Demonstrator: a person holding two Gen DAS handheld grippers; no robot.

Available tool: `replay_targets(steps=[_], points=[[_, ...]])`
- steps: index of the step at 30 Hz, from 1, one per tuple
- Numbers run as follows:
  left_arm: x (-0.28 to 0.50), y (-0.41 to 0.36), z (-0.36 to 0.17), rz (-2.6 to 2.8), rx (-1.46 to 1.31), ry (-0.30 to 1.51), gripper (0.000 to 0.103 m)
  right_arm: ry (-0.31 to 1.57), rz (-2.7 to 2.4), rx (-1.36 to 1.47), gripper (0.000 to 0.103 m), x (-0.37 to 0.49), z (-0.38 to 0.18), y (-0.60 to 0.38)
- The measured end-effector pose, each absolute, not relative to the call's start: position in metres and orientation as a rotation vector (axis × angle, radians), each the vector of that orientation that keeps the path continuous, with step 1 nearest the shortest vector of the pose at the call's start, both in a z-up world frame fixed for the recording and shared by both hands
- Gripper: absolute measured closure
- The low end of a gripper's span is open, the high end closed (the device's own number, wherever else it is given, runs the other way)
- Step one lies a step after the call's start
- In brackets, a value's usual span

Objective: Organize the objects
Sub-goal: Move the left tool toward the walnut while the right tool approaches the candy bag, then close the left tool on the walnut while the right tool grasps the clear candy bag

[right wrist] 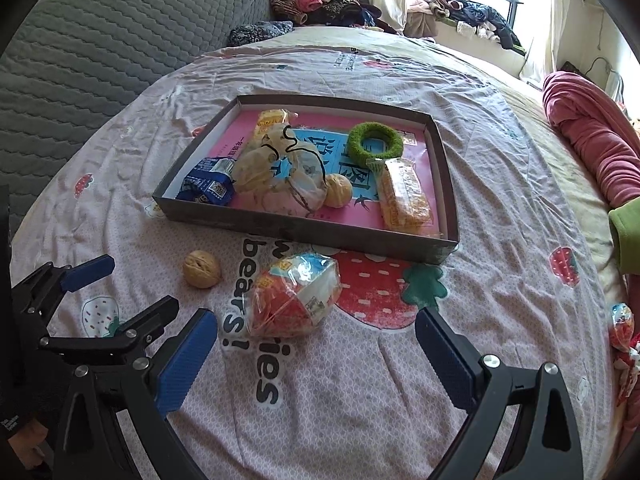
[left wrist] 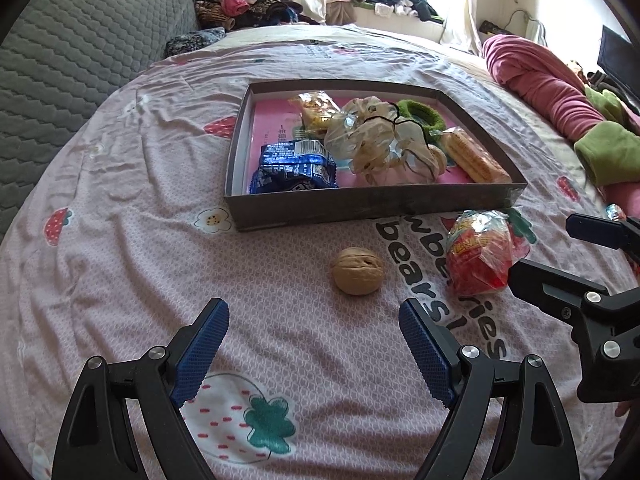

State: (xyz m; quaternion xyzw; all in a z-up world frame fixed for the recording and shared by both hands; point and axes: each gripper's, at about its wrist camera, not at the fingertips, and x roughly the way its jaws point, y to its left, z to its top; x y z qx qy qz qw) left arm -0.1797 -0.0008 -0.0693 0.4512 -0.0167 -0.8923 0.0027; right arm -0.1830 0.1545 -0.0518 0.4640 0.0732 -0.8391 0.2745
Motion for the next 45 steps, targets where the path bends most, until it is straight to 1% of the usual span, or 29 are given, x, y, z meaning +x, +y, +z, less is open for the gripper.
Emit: replay_targets(steps=[13,27,29,31,35,37,38,39,41,43,45], points=[[-0.201,-0.004,-0.089,-2.796,1.437,-0.017,0.015,0.168,-2.233,1.293,0.003,-0.201,-0.074,0.14],[-0.219,-0.002,-0.097,-2.815,1.44,-0.017,0.015,0.129,-2.205,1.326,0.003,-0.218,-0.093,0.132],[-0.22,-0.001,-0.098,-2.815,1.436,-0.015,0.015,0.125,-2.204,1.325,0.006,-0.22,-0.094,0.131],[-0.223,-0.002,-0.099,-2.811,1.437,-0.012,0.015,0.118,-2.195,1.326,0.014,-0.221,-0.095,0.131],[-0.225,-0.003,-0.099,-2.816,1.432,-0.001,0.016,0.101,-2.184,1.326,0.022,-0.225,-0.097,0.13],[-0.226,-0.003,-0.099,-2.821,1.432,0.003,0.018,0.092,-2.176,1.327,0.031,-0.225,-0.097,0.129],[-0.225,-0.003,-0.099,-2.827,1.431,0.004,0.024,0.094,-2.174,1.326,0.034,-0.225,-0.098,0.129],[-0.225,-0.003,-0.099,-2.829,1.429,0.001,0.032,0.095,-2.171,1.326,0.038,-0.225,-0.098,0.128],[-0.224,-0.002,-0.099,-2.835,1.431,-0.005,0.041,0.101,-2.172,1.322,0.038,-0.225,-0.098,0.127],[-0.224,-0.003,-0.098,-2.842,1.436,0.011,0.045,0.11,-2.172,1.318,0.038,-0.224,-0.098,0.126],[-0.223,-0.004,-0.098,-2.845,1.434,0.029,0.059,0.123,-2.173,1.312,0.038,-0.223,-0.098,0.125]])
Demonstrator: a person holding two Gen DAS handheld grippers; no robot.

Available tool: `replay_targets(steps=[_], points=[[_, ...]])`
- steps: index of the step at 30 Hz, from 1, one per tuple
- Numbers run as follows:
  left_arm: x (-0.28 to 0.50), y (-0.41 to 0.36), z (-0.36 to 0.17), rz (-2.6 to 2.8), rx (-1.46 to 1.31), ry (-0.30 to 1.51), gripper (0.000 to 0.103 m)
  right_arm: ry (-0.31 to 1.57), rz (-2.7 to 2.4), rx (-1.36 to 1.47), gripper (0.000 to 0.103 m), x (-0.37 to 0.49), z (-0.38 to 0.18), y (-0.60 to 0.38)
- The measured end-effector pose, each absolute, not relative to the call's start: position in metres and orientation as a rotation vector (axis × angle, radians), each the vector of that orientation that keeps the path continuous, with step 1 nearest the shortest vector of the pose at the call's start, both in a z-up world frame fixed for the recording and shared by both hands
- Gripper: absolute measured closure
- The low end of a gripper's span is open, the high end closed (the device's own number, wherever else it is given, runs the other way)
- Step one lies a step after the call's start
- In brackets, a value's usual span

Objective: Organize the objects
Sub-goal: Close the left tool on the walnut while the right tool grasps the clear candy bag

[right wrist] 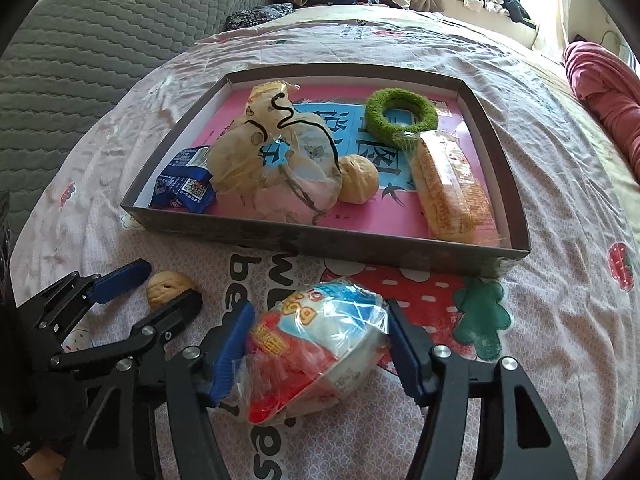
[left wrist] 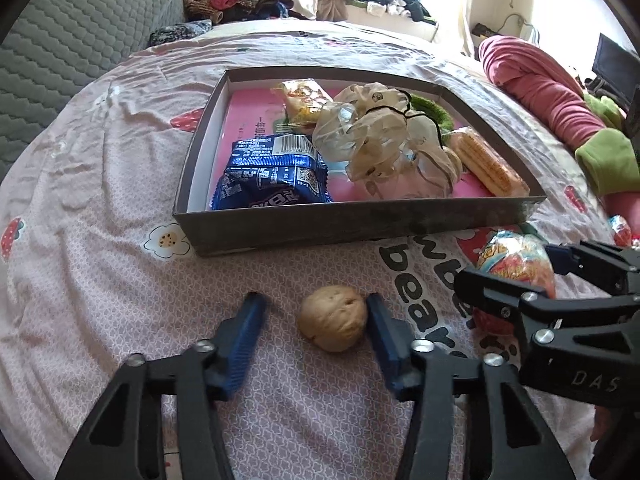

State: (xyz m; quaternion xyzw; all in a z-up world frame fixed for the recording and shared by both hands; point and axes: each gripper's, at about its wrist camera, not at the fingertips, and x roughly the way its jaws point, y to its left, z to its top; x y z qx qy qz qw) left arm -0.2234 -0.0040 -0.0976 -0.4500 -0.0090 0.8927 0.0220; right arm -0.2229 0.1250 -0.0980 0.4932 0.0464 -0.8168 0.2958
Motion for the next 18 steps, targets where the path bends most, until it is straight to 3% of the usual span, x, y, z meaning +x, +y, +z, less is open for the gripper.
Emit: replay_targets(steps=[3,18], points=[[-0.222,-0.004,-0.097,2.755,-1.395,-0.033,0.068,0.12,-2.17,1.31,0.038,-0.222,-0.098,0.126],[-0.205,0.001,-0.086,2.743,-1.387,-0.051,0.069,0.115,-2.158,1.298,0.039,-0.212,-0.089,0.134]])
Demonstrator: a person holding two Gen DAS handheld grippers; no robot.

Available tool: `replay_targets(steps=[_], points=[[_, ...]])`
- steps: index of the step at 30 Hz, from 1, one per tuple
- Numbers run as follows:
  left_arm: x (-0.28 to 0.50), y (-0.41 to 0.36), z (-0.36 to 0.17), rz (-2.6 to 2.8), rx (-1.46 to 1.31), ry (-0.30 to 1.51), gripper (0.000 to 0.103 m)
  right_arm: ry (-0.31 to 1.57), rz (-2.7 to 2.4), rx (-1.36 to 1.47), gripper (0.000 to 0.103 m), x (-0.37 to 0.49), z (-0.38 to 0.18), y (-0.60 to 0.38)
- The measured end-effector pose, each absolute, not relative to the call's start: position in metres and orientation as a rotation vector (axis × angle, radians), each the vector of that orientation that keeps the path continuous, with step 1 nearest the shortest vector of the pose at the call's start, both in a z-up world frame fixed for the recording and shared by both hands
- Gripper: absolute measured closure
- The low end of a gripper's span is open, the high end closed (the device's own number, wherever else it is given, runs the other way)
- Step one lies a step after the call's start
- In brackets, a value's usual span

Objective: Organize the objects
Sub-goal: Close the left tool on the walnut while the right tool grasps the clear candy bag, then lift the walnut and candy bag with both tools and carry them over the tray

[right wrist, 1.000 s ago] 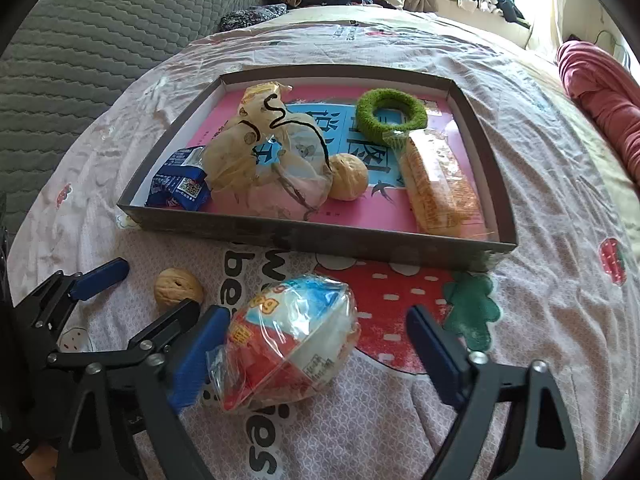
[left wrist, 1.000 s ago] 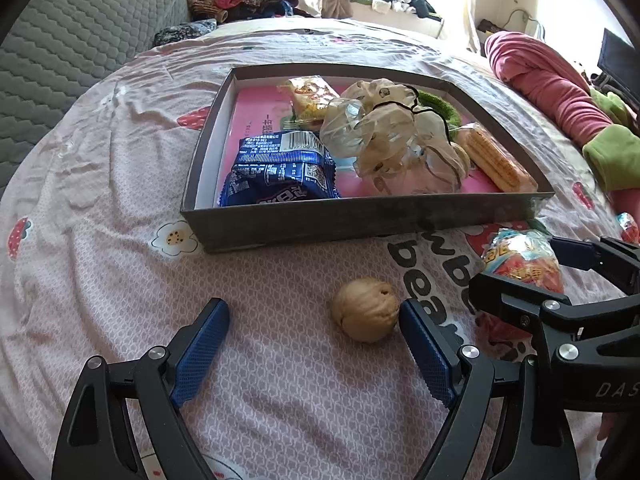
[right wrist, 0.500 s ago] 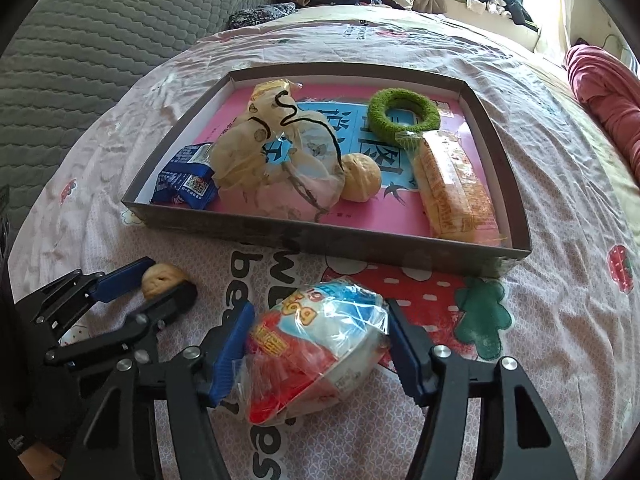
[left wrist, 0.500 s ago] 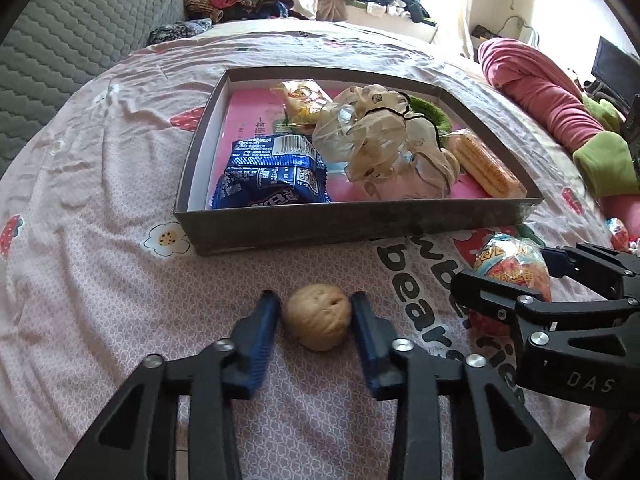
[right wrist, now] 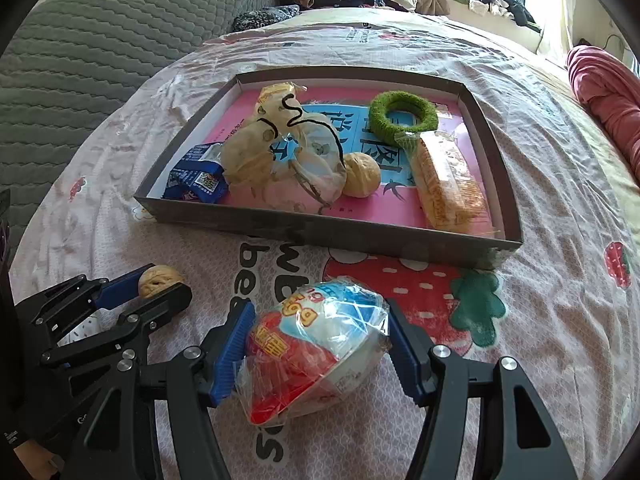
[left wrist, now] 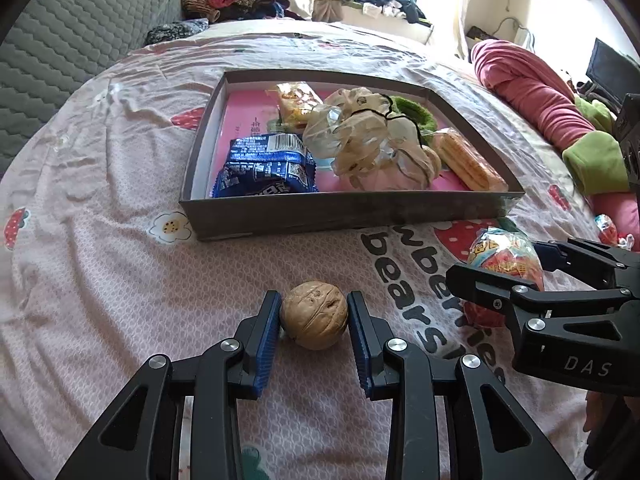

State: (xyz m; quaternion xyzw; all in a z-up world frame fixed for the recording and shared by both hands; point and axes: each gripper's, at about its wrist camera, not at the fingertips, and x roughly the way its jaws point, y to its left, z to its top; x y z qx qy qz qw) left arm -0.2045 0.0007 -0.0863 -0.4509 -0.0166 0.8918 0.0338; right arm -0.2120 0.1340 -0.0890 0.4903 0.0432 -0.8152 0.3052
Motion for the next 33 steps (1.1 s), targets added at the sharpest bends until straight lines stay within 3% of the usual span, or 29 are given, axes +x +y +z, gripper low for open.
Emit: replay_targets(steps=[33], points=[[-0.151,0.025,0.008,2.845,-1.214,-0.005,0.069,0.126,-2.227,1.162,0.039,-0.161,-0.004,0.178]])
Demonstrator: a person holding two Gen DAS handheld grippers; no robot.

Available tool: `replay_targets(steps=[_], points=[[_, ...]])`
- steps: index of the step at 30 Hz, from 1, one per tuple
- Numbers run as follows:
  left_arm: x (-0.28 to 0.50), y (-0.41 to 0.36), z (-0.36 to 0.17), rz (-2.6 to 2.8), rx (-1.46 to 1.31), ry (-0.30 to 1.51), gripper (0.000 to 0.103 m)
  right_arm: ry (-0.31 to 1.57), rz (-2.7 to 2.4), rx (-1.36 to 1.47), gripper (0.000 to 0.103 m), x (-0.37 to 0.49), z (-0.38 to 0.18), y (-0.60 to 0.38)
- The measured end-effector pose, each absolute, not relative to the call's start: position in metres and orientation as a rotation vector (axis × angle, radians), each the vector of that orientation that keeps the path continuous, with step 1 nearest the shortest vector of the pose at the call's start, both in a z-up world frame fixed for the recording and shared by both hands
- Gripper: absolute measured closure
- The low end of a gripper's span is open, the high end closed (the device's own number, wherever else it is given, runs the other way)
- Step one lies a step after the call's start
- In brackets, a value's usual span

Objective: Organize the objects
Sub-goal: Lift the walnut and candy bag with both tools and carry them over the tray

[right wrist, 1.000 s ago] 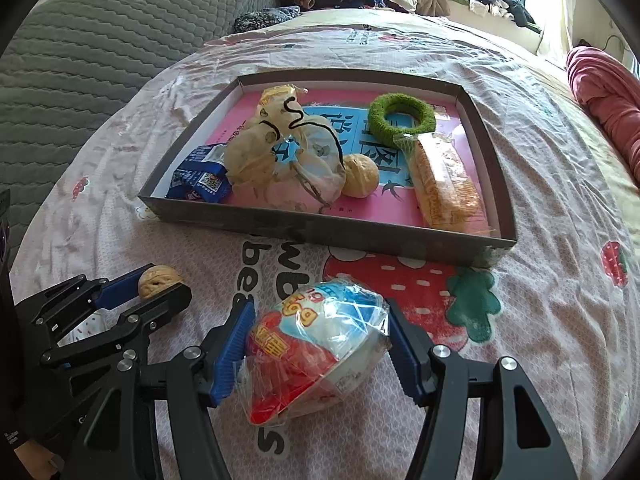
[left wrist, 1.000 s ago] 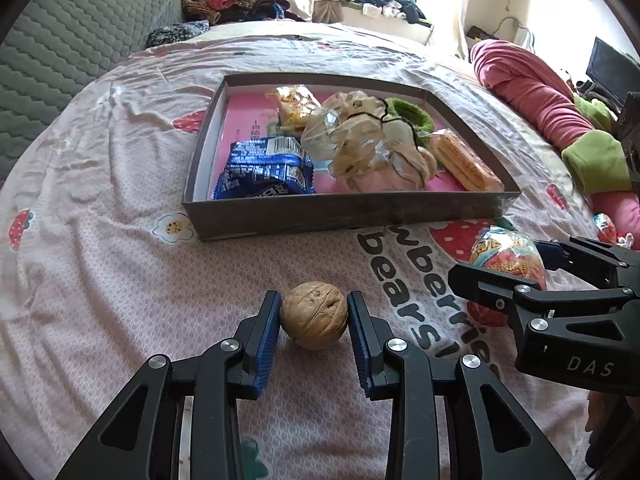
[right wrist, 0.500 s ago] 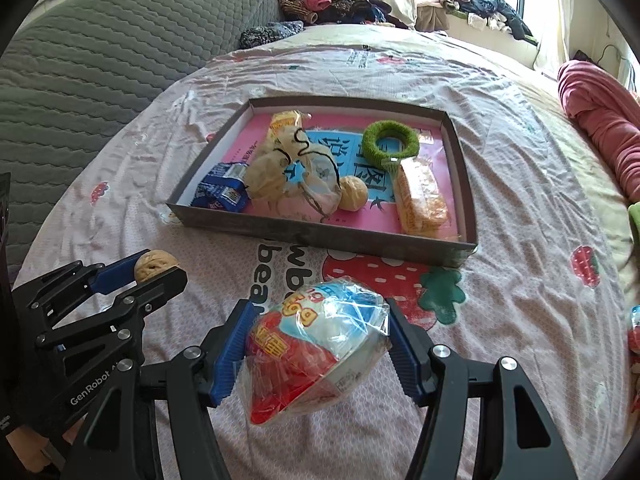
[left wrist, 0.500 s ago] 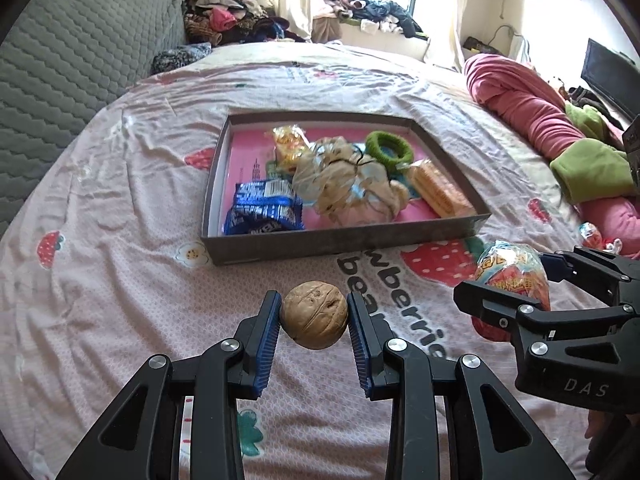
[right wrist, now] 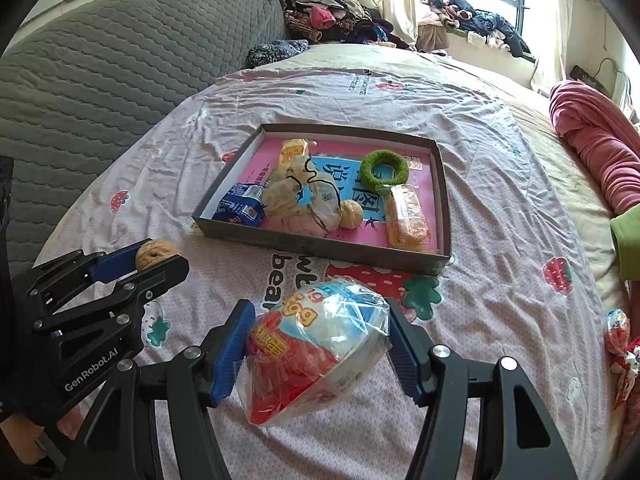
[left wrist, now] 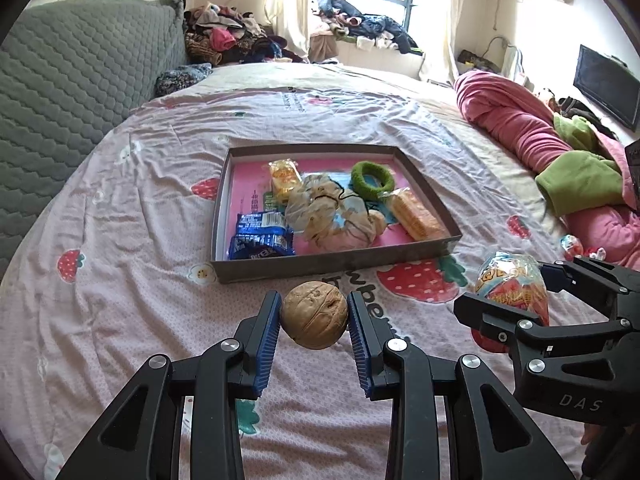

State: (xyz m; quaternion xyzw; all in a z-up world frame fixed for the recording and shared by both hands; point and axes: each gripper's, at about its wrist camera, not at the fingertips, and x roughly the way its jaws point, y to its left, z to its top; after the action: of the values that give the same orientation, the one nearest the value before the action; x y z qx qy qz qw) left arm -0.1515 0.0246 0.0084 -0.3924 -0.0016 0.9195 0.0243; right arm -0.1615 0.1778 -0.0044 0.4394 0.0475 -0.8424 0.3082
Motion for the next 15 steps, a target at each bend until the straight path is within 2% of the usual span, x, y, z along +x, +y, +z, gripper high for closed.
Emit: replay_targets(steps=[15], points=[[-0.144,0.036,0.052,2.886,-1.118,0.01,0.069,0.129,-2.287,1.057,0.039,-0.158,0.047,0.201]])
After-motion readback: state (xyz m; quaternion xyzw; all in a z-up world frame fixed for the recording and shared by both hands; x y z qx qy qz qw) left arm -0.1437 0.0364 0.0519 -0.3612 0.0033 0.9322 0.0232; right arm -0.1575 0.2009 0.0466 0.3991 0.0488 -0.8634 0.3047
